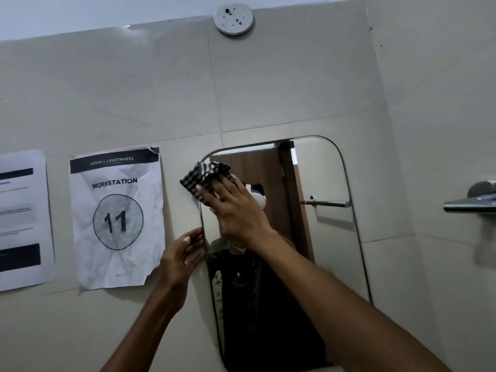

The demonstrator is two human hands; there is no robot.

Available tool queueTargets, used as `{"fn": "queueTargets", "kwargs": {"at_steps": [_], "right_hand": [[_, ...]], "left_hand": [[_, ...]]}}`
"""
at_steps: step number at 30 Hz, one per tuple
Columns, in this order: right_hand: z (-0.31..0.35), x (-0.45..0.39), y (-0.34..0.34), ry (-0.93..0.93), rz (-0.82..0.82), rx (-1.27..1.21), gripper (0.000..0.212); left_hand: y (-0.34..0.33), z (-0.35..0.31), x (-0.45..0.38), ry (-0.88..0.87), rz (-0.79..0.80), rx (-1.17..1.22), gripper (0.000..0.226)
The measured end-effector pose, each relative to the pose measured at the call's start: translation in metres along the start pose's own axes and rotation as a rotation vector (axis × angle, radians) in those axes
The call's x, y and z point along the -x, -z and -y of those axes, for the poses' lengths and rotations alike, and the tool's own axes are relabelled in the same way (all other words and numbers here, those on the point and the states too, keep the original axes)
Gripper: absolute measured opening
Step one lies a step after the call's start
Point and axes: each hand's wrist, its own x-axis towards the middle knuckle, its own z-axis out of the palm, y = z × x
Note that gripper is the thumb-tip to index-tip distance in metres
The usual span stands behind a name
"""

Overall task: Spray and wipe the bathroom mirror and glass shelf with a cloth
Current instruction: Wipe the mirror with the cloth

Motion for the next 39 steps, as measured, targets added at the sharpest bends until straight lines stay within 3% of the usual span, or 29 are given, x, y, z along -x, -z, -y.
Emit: {"fn": "queueTargets", "kwargs": {"at_steps": [3, 6, 9, 11, 13, 18, 23, 26, 29, 32, 35, 39], "right_hand": [[-0.031, 0.041, 0.012, -0.039, -0.019, 0.022, 0.062], [-0.055, 0.098, 0.023, -0.428, -0.186, -0.034, 0.061], [-0.035, 0.139, 0.016, -0.899, -0.364, -0.041, 0.052], [0.006, 0.148, 0.004, -1.026, -0.381, -0.056, 0.053], [0.059, 0.15, -0.011, -0.935, -0.31, -0.112, 0.057], [0.152, 0.182, -0.042, -0.354, 0.066, -0.203, 0.071], [0.139, 0.243, -0.049, -0.008, 0.325, -0.199, 0.071], [0.123, 0.291, -0.045, 0.194, 0.351, -0.156, 0.045], [0.111, 0.332, -0.038, 0.205, 0.316, -0.165, 0.026], [0.103, 0.366, -0.031, 0.15, 0.33, -0.173, 0.03], [0.094, 0.385, -0.017, 0.038, 0.297, -0.154, 0.016], [0.079, 0.392, 0.008, -0.184, 0.253, -0.077, 0.022]], "left_hand": [[0.005, 0.013, 0.006, 0.002, 0.026, -0.028, 0.041], [0.009, 0.017, 0.012, 0.015, 0.045, 0.019, 0.04], [0.008, 0.015, 0.014, 0.038, 0.044, 0.081, 0.041], [0.008, 0.018, 0.016, 0.042, 0.049, 0.084, 0.042], [0.009, 0.021, 0.018, 0.043, 0.057, 0.07, 0.043], [0.011, 0.026, 0.018, -0.023, 0.072, -0.073, 0.051], [0.013, 0.035, 0.019, -0.037, 0.073, -0.1, 0.044], [0.013, 0.038, 0.017, -0.054, 0.07, -0.117, 0.045], [0.013, 0.038, 0.018, -0.063, 0.068, -0.139, 0.045], [0.013, 0.038, 0.022, -0.086, 0.063, -0.173, 0.046], [0.011, 0.04, 0.028, -0.114, 0.068, -0.222, 0.048], [0.011, 0.049, 0.039, -0.111, 0.058, -0.271, 0.052]]}}
